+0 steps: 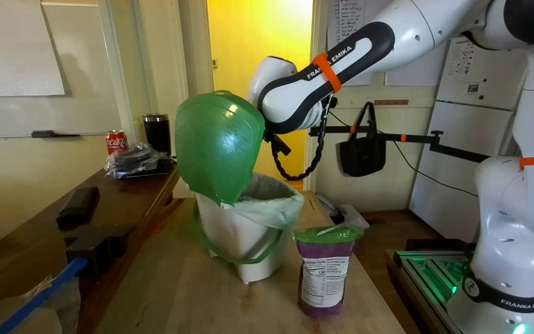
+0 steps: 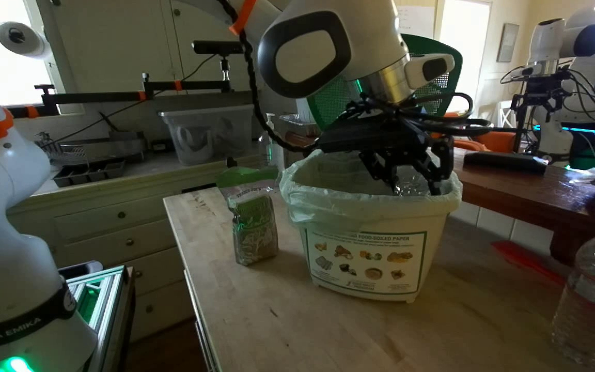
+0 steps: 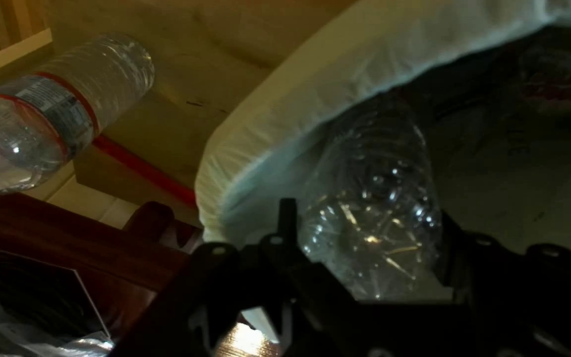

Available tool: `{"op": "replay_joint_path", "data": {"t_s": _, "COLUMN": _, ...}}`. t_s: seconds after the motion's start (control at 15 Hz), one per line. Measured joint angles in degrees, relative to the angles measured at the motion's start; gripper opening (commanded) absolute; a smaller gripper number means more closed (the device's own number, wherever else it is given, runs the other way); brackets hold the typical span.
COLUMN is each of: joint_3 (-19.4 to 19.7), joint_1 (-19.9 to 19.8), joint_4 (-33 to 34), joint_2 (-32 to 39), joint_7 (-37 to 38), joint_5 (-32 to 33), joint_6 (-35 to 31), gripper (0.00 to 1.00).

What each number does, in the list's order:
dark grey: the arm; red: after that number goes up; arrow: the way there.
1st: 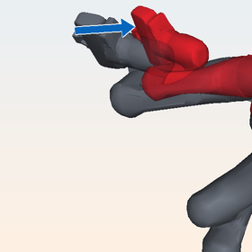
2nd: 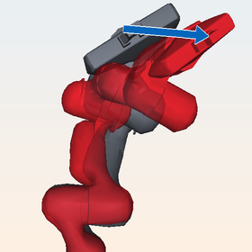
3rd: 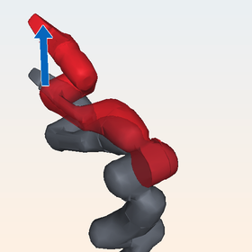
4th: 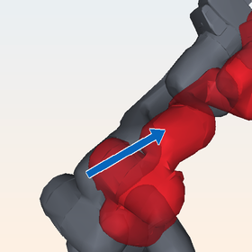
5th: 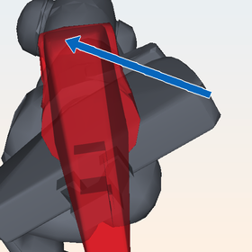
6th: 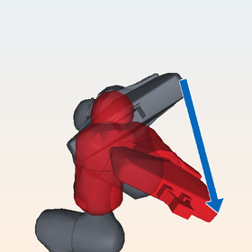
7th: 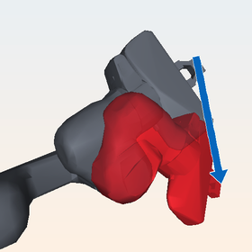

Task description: Open the trash can then remove the contents inside

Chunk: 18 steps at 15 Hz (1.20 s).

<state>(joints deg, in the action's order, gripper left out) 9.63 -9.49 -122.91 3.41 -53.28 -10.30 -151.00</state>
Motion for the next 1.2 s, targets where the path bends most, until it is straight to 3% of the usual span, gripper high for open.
{"op": "replay_joint_path", "data": {"t_s": 0.27, "joint_3": -0.1, "joint_1": 0.0, "joint_4": 0.0, "joint_2": -0.7, "joint_7": 0.0, "joint_5": 0.0, "joint_6": 0.0, "gripper": 0.54}}
{"op": "replay_joint_path", "data": {"t_s": 0.53, "joint_3": -0.2, "joint_1": 0.0, "joint_4": -0.1, "joint_2": -2.2, "joint_7": 0.0, "joint_5": 0.0, "joint_6": 0.3, "gripper": 0.62}}
{"op": "replay_joint_path", "data": {"t_s": 1.2, "joint_3": -0.1, "joint_1": 0.1, "joint_4": -0.9, "joint_2": -7.9, "joint_7": 0.0, "joint_5": 0.0, "joint_6": 1.2, "gripper": 0.46}}
